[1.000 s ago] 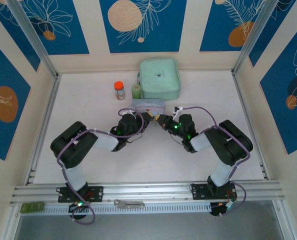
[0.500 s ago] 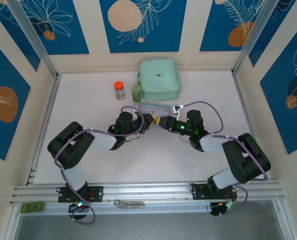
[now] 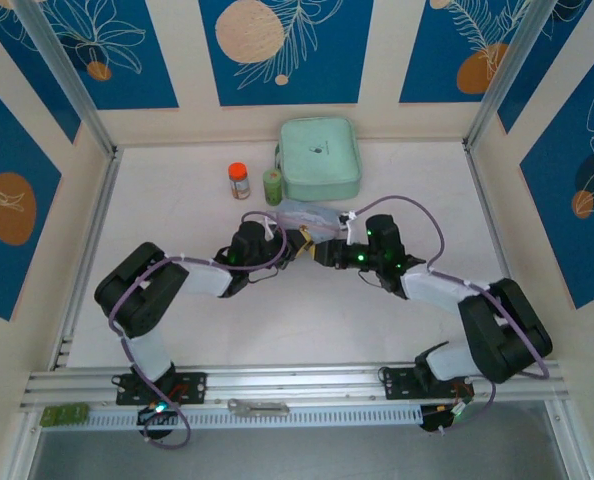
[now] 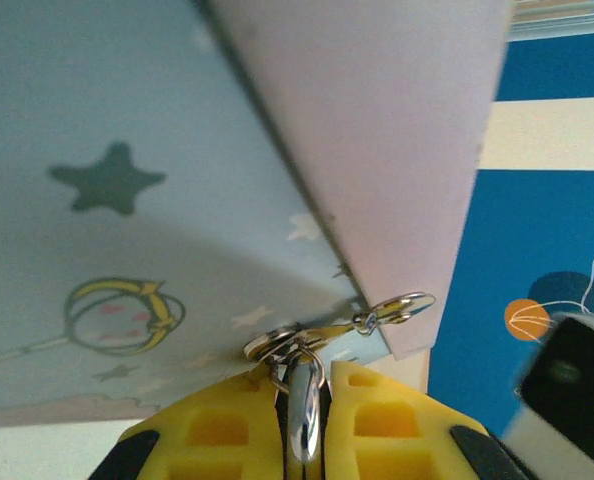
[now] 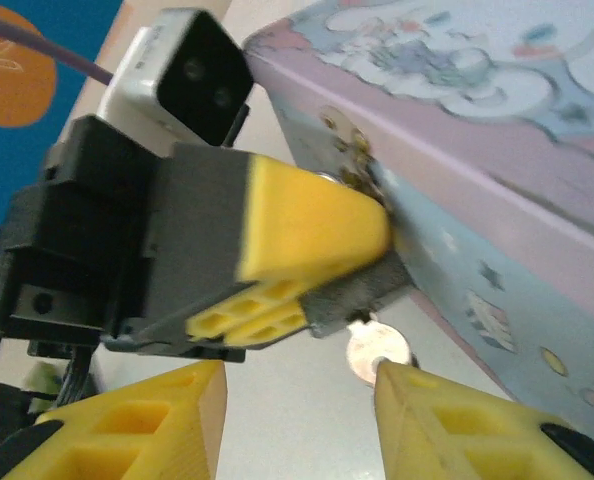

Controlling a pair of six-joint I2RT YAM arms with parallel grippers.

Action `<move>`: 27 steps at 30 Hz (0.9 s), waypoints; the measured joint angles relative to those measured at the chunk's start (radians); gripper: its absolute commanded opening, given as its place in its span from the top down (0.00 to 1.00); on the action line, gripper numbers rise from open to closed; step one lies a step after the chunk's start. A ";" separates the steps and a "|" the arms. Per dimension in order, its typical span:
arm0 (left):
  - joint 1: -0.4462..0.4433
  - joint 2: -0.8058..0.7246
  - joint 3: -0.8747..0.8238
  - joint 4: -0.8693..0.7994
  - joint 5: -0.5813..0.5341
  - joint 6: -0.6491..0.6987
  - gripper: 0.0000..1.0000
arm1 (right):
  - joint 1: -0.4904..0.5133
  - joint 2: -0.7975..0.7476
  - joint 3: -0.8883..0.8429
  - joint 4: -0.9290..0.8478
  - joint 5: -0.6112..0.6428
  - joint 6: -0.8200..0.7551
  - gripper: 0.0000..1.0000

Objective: Unlock the padlock with the key

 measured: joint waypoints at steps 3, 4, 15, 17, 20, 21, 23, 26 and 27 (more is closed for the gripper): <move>0.001 0.000 0.008 -0.032 0.000 0.000 1.00 | 0.043 -0.019 0.074 -0.125 0.089 -0.113 0.58; 0.001 0.000 0.011 -0.043 0.000 0.000 1.00 | 0.060 -0.020 0.095 -0.166 0.126 -0.148 0.59; 0.001 -0.003 0.052 -0.162 0.000 0.000 1.00 | 0.195 0.069 0.231 -0.463 0.407 -0.404 0.61; 0.002 -0.005 0.058 -0.172 0.001 0.000 1.00 | 0.203 0.076 0.231 -0.486 0.439 -0.426 0.61; 0.003 -0.006 0.059 -0.184 0.003 -0.001 1.00 | 0.212 0.093 0.237 -0.502 0.493 -0.457 0.62; 0.003 -0.006 0.059 -0.185 0.003 -0.001 1.00 | 0.215 0.100 0.238 -0.505 0.511 -0.467 0.62; 0.003 -0.009 0.059 -0.192 0.004 -0.001 1.00 | 0.220 0.113 0.241 -0.507 0.540 -0.484 0.62; 0.003 -0.012 0.060 -0.201 0.006 -0.001 1.00 | 0.227 0.129 0.241 -0.497 0.577 -0.506 0.63; 0.003 -0.014 0.060 -0.204 0.007 -0.001 1.00 | 0.231 0.134 0.242 -0.490 0.590 -0.513 0.65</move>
